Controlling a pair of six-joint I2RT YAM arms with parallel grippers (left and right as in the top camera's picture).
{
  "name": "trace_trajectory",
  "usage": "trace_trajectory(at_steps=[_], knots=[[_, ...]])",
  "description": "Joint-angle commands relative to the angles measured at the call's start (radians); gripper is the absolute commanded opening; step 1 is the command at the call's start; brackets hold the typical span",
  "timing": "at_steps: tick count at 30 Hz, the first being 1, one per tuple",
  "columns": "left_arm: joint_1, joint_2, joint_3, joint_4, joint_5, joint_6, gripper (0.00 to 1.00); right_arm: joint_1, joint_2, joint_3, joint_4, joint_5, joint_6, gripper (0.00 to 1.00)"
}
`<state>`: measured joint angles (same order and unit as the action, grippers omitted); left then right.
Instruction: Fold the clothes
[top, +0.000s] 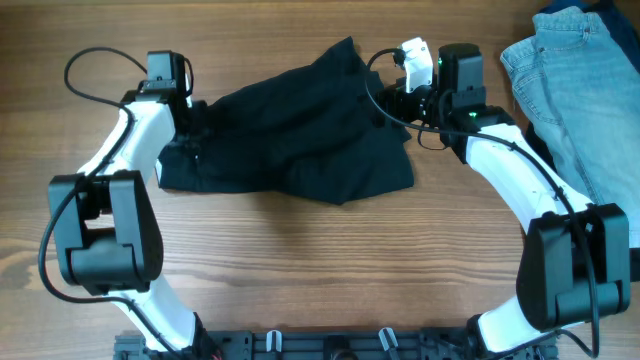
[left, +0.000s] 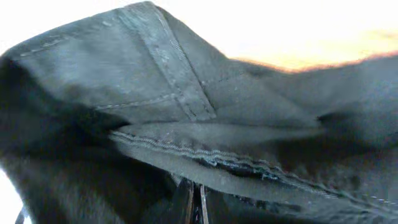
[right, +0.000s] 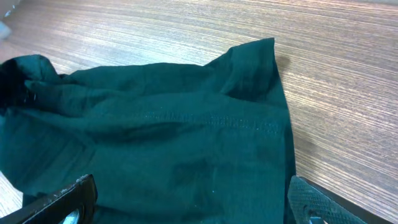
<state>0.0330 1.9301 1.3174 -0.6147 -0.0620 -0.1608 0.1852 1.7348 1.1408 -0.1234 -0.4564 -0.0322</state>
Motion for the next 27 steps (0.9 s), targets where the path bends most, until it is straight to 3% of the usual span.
trace_trajectory(at_steps=[1,5,15,16,17,18,23,27], knots=[[0.003,-0.013,0.124,-0.003,0.003,-0.031,0.04,-0.002,-0.016,0.014,0.003,-0.016,-0.021,0.99],[0.003,-0.015,0.248,-0.001,-0.046,-0.039,0.04,-0.002,-0.016,0.014,0.003,-0.016,-0.021,0.99],[0.005,0.073,0.261,0.139,-0.13,-0.03,0.04,-0.002,-0.015,0.014,0.002,-0.016,-0.021,0.99],[0.005,0.092,0.261,0.151,-0.134,-0.029,0.25,-0.002,-0.015,0.014,0.002,-0.016,-0.021,0.99],[0.005,0.117,0.261,0.168,-0.141,-0.028,0.73,-0.002,-0.016,0.014,0.003,-0.016,-0.021,0.99],[0.005,0.132,0.261,0.172,-0.144,-0.026,1.0,-0.002,-0.015,0.014,0.003,-0.015,-0.021,0.99],[0.003,0.074,0.261,0.094,-0.175,-0.032,1.0,-0.002,-0.014,0.014,0.049,0.081,-0.041,0.99],[-0.014,-0.094,0.261,-0.041,-0.174,-0.095,1.0,-0.004,0.034,0.015,0.143,0.131,-0.062,0.99]])
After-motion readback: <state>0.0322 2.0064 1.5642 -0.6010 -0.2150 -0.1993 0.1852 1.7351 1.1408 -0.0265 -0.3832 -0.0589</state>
